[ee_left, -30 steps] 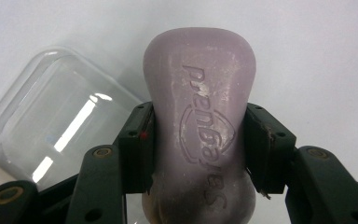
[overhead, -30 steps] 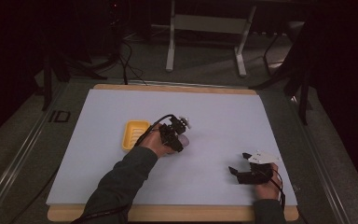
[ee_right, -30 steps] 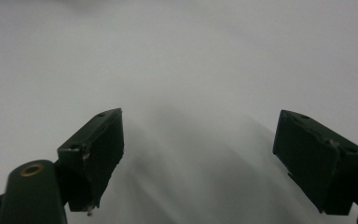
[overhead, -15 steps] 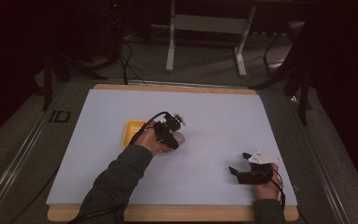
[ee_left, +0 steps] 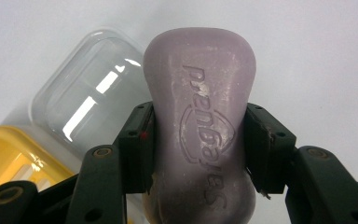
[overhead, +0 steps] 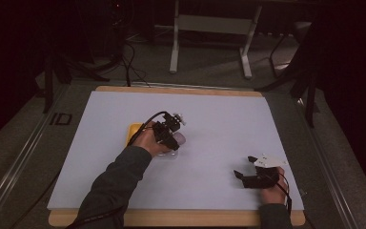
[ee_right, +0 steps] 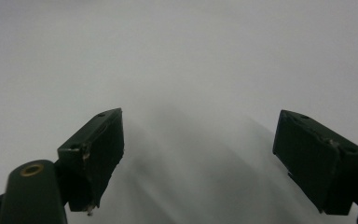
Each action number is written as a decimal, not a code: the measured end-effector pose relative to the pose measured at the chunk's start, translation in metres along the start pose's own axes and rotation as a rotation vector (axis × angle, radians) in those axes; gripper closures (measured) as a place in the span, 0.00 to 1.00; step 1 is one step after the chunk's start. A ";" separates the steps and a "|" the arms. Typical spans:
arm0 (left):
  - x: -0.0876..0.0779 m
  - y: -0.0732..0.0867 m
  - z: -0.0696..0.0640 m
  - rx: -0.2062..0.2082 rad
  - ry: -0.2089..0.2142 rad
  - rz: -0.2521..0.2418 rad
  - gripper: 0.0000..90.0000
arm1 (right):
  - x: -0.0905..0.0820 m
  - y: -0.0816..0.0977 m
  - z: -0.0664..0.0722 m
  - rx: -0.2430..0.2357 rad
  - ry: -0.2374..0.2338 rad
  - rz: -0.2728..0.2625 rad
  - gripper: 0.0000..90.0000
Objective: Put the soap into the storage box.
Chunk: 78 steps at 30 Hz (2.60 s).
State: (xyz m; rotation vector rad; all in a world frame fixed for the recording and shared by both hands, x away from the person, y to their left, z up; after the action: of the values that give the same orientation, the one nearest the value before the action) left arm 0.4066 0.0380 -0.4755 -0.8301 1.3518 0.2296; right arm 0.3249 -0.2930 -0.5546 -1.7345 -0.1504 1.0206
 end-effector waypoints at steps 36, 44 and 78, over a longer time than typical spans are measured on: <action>-0.021 0.015 0.026 -0.052 -0.034 -0.004 0.55 | 0.000 0.000 0.000 -0.001 0.001 0.000 0.18; -0.025 0.018 0.032 -0.062 -0.039 -0.004 0.55 | 0.000 0.000 0.000 0.000 0.000 0.000 0.18; -0.036 0.027 0.048 -0.099 -0.052 -0.012 0.55 | 0.000 0.000 0.000 -0.001 0.000 0.000 0.18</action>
State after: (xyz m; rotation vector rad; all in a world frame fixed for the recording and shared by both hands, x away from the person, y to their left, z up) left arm 0.4184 0.0984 -0.4538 -0.9086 1.2942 0.3087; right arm 0.3247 -0.2928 -0.5546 -1.7356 -0.1504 1.0205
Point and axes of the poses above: each handheld gripper's, and its own axes: x roughly forward along the jaws, y roughly out of its underside, z roughly to its left, the point moved 3 cm from there along x, roughly forward along the jaws, and after that the axes turned 3 degrees about -z, right-handed, at the moved point
